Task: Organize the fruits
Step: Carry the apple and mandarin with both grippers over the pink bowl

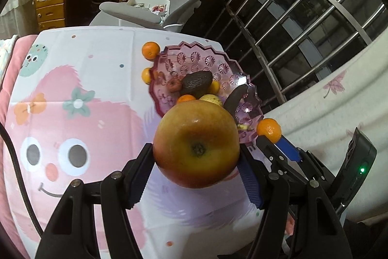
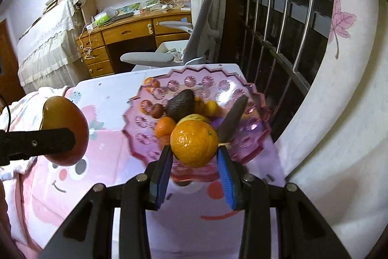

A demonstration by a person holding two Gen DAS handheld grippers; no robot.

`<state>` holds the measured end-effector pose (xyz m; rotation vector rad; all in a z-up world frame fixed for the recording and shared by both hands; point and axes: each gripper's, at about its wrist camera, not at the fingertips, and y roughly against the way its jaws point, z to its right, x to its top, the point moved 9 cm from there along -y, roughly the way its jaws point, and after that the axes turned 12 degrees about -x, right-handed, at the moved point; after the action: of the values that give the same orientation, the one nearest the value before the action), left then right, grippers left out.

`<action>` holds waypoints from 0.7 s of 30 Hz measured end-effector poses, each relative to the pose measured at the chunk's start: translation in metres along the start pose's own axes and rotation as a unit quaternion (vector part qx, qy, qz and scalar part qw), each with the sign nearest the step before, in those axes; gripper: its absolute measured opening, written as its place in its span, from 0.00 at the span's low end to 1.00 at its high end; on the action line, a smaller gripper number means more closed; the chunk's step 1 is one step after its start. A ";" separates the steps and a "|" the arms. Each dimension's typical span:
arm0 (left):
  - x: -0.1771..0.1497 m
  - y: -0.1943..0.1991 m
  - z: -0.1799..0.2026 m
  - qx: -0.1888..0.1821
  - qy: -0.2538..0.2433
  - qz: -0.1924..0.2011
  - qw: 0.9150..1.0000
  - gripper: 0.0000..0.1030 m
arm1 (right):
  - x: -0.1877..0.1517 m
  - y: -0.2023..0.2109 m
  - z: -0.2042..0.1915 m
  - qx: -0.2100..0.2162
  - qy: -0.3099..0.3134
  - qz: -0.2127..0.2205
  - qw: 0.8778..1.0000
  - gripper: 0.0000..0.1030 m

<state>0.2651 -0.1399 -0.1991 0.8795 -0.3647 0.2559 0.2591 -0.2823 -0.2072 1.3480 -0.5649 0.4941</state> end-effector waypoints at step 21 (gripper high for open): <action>0.013 -0.106 0.018 0.037 0.038 -0.035 0.998 0.64 | -0.001 -0.074 0.053 0.035 0.062 -0.053 0.996 0.37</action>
<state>0.3119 -0.2180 -0.2579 0.9501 -0.2547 0.2383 0.2996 -0.3466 -0.2572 1.3945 -0.3741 0.5105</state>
